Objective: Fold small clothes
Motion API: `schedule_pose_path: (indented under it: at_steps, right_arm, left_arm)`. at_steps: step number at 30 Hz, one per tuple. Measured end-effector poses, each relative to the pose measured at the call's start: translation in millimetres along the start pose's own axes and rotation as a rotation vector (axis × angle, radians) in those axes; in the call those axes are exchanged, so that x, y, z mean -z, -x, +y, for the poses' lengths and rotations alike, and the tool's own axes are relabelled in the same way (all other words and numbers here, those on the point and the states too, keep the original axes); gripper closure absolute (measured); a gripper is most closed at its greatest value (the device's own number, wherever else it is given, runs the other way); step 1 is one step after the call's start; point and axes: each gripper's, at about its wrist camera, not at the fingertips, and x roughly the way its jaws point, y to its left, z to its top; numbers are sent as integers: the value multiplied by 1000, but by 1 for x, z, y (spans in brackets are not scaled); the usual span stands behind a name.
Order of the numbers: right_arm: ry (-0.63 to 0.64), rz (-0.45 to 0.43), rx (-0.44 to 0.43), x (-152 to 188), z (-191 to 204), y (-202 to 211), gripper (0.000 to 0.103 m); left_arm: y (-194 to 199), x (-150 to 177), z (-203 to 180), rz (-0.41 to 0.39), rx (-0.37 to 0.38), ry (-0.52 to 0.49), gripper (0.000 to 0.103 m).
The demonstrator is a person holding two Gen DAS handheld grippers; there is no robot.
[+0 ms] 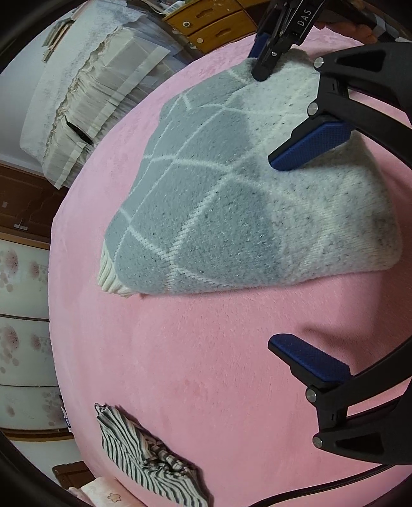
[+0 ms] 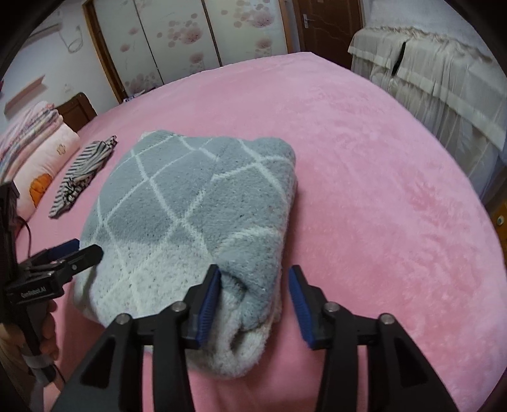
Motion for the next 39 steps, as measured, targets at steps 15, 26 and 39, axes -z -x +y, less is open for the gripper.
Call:
schedule_pose_path:
  at_steps: [15,26,39]
  right_arm:
    - [16,-10,191,-13,14,48,31]
    - [196,-203,4,-40,53,118,31]
    - [208,-28,-63,-57,58,37,7]
  left_arm:
    - [65,-18,-20,-24,0,-40,0]
    - [142,-52,-31,-186,32,-92,0]
    - [56,-57,-35,14,74,-118,0]
